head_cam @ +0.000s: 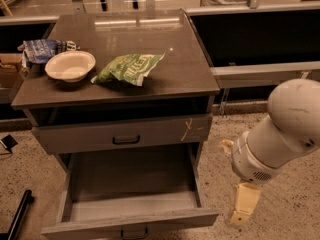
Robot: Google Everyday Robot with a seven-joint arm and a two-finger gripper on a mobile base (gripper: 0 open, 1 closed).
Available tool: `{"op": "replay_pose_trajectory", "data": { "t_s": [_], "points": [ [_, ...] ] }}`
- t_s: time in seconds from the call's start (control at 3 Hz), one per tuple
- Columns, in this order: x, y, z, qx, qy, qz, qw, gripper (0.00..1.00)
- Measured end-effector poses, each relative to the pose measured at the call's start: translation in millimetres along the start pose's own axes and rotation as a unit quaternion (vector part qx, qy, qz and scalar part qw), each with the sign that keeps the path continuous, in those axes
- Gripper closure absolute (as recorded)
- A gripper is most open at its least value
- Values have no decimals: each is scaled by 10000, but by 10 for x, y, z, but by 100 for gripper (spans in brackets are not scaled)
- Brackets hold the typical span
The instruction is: Close middle drawer
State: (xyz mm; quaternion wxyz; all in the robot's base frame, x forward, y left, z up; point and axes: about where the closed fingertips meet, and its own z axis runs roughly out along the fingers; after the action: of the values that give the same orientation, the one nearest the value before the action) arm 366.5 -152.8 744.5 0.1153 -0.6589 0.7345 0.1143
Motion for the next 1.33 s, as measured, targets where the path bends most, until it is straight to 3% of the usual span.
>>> {"op": "replay_pose_trajectory", "data": {
  "t_s": [0.33, 0.67, 1.0, 1.33],
  "points": [
    [204, 7, 581, -4, 43, 46, 10000, 0],
    [381, 47, 1270, -29, -109, -16, 9999, 0],
    [400, 108, 1744, -101, -400, -147, 9990, 0],
    [353, 167, 2053, -208, -567, -307, 9977, 18]
  ]
}}
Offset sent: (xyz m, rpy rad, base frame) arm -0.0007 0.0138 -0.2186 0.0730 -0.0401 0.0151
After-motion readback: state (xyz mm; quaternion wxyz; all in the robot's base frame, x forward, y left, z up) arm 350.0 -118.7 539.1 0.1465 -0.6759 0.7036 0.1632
